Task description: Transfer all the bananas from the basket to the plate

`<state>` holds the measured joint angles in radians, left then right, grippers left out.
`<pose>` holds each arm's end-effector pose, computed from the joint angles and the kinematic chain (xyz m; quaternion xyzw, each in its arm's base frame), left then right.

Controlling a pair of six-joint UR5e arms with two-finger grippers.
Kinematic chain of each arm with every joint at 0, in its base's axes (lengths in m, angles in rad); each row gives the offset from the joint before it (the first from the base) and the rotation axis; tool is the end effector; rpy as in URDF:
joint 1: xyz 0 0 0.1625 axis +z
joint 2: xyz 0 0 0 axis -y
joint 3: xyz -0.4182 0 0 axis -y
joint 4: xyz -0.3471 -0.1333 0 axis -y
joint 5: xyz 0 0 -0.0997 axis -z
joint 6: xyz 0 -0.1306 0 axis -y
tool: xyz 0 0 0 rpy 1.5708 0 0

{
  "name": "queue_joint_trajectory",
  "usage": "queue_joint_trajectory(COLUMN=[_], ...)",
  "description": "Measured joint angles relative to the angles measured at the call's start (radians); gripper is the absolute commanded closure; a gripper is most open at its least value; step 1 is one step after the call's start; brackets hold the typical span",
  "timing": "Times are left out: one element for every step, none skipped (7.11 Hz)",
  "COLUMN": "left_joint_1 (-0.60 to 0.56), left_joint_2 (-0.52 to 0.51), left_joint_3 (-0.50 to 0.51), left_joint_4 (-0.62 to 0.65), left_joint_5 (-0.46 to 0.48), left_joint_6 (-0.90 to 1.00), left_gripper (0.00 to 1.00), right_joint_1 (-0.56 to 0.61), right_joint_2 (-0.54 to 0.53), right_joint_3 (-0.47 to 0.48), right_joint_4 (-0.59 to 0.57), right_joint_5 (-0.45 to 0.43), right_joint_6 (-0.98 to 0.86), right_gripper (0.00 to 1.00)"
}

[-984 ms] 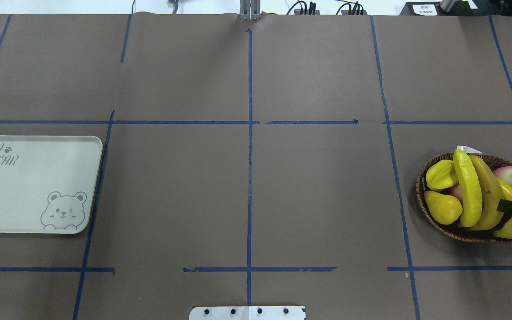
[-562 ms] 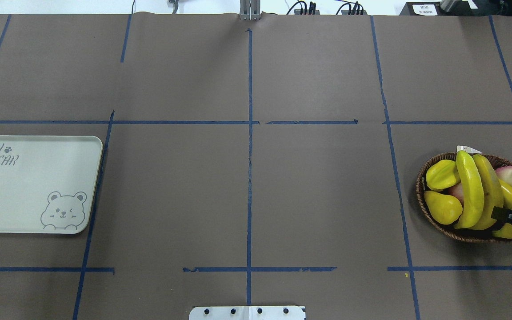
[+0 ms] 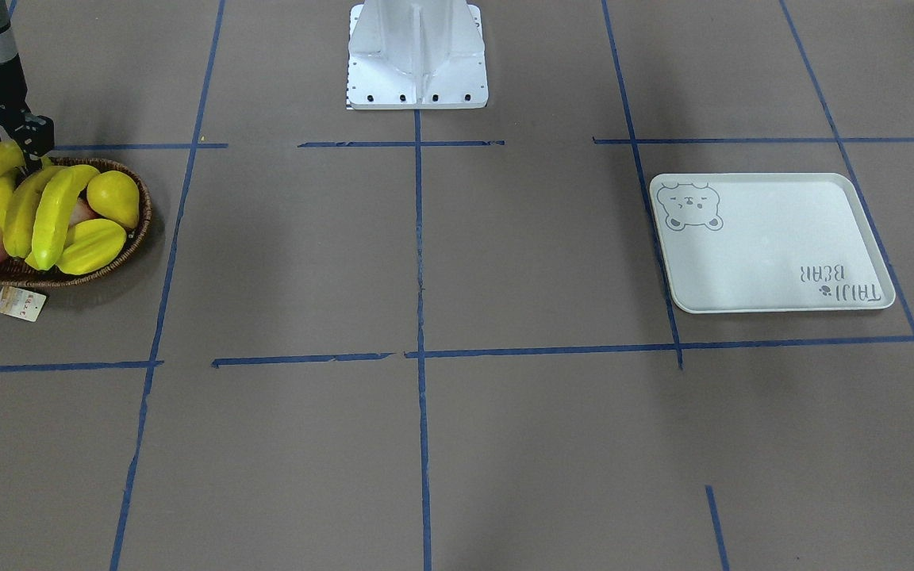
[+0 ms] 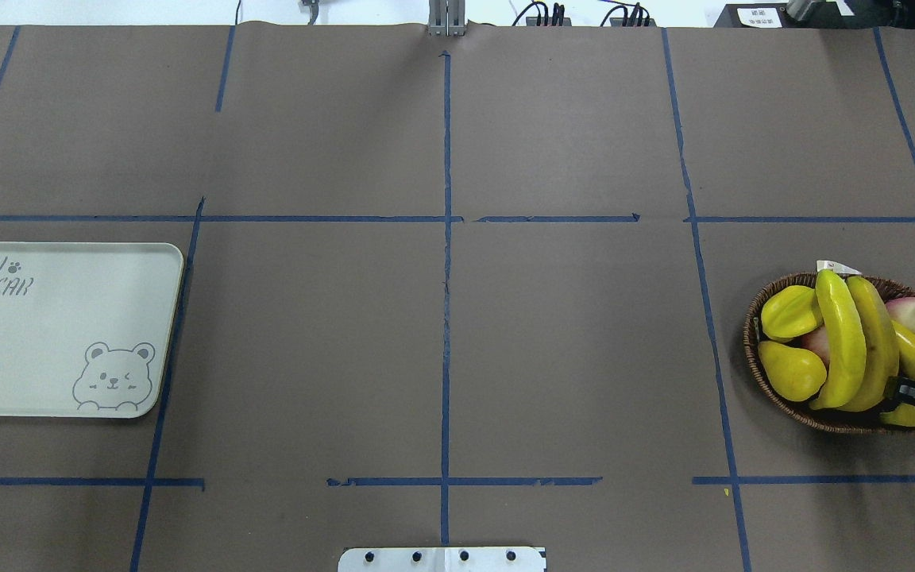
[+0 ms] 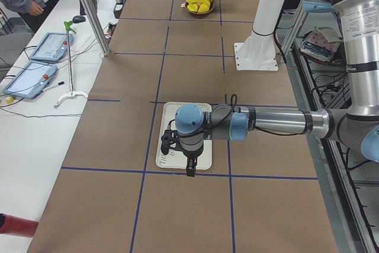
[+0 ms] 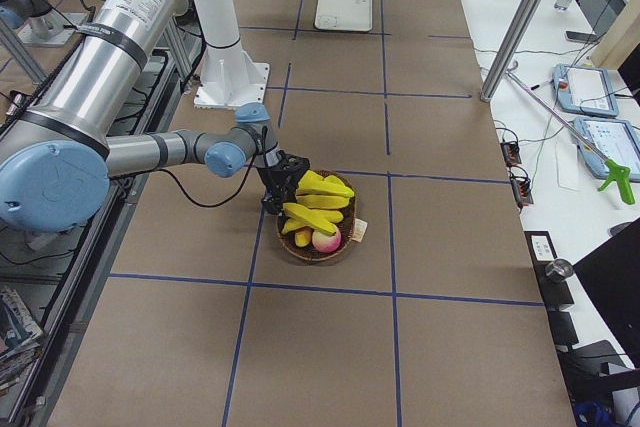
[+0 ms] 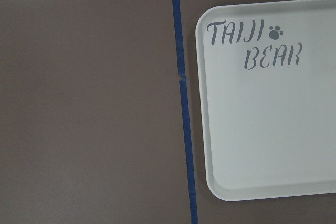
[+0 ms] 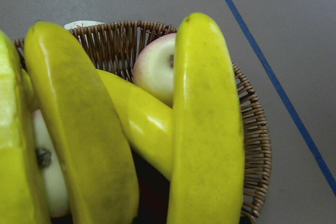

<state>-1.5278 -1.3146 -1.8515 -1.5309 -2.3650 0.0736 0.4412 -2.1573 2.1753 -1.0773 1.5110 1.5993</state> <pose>-0.0255 -0.3407 0.6516 -0.0012 0.3868 0.0508 0.9208 -0.1806 -0.2413 0.5694 0.0801 -0.2416 0.2324 0.9387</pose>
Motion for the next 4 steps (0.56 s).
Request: queue_joint_trajectory(left_joint_1=[0.0, 0.0, 0.0, 0.0], left_joint_2=[0.0, 0.0, 0.0, 0.0], left_joint_3=[0.0, -0.001, -0.002, -0.002], left_joint_4=[0.0, 0.0, 0.0, 0.0], left_joint_5=[0.0, 0.0, 0.0, 0.0], left_joint_6=[0.0, 0.0, 0.0, 0.0], left_gripper=[0.0, 0.0, 0.0, 0.0], right_joint_1=[0.001, 0.002, 0.004, 0.006], right_joint_2=[0.0, 0.0, 0.0, -0.001], right_joint_3=[0.0, 0.001, 0.004, 0.012], right_joint_4=[-0.001, -0.001, -0.001, -0.001], right_joint_5=[0.0, -0.001, -0.001, -0.001], right_joint_6=[0.0, -0.001, -0.001, -0.005], right_gripper=[0.89, 0.94, 0.96, 0.96])
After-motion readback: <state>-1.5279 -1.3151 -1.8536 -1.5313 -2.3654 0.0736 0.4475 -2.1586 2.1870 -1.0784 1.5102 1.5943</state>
